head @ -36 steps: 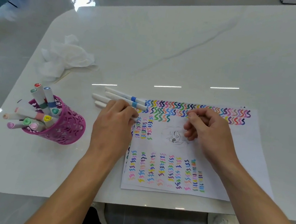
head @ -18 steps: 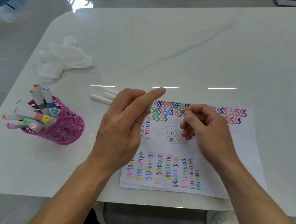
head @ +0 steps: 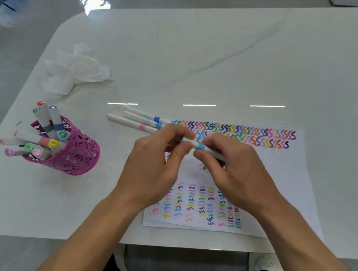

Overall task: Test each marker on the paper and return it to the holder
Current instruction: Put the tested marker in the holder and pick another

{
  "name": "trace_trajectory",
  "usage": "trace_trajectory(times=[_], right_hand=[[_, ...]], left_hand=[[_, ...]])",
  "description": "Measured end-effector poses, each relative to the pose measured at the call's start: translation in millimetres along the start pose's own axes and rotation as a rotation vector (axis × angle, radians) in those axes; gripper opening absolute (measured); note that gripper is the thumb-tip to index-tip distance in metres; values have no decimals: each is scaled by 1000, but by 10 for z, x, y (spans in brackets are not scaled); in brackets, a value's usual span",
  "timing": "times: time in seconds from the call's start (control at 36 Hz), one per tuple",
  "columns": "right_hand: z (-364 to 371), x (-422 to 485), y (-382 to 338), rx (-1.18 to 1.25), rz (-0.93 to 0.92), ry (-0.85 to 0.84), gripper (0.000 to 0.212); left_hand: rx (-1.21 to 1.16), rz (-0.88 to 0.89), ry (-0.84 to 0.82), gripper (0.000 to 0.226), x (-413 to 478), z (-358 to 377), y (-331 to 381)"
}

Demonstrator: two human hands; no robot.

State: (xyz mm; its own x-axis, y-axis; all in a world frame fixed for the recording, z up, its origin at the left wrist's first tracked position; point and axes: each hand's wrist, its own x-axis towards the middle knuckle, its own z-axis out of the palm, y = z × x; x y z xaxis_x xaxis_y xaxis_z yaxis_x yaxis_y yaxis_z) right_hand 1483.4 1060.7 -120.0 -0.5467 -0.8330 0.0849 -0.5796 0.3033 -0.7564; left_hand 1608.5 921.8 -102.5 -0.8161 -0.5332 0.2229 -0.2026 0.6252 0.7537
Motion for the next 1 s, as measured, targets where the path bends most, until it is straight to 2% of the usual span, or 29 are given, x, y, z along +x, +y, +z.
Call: trace_trajectory(times=[0.08, 0.25, 0.36, 0.53, 0.72, 0.83, 0.92, 0.94, 1.0], right_hand=[[-7, -13, 30, -67, 14, -76, 16], [-6, -28, 49, -143, 23, -102, 32], [-17, -29, 23, -180, 44, -111, 47], [-56, -46, 6, -169, 63, -172, 48], [-72, -32, 7, -66, 162, -132, 60], [-78, -28, -8, 7, 208, -75, 49], [-87, -31, 53, 129, 264, -38, 10], [-91, -31, 75, 162, 267, -8, 12], [-90, -22, 95, 206, 243, 40, 29]], left_hand=[[133, 2, -119, 7, -13, 24, -41], [218, 27, -201, 19, 1, 34, -39], [136, -42, -148, 15, -1, 51, -48], [-24, -199, -133, 14, -22, 97, -21], [54, -190, -72, 13, 42, 27, -72], [112, -168, -12, 10, 76, 4, -119], [170, -130, 12, 10, 80, 9, -121], [186, -119, 12, 10, 78, 9, -125], [215, -104, -5, 11, 67, 9, -128]])
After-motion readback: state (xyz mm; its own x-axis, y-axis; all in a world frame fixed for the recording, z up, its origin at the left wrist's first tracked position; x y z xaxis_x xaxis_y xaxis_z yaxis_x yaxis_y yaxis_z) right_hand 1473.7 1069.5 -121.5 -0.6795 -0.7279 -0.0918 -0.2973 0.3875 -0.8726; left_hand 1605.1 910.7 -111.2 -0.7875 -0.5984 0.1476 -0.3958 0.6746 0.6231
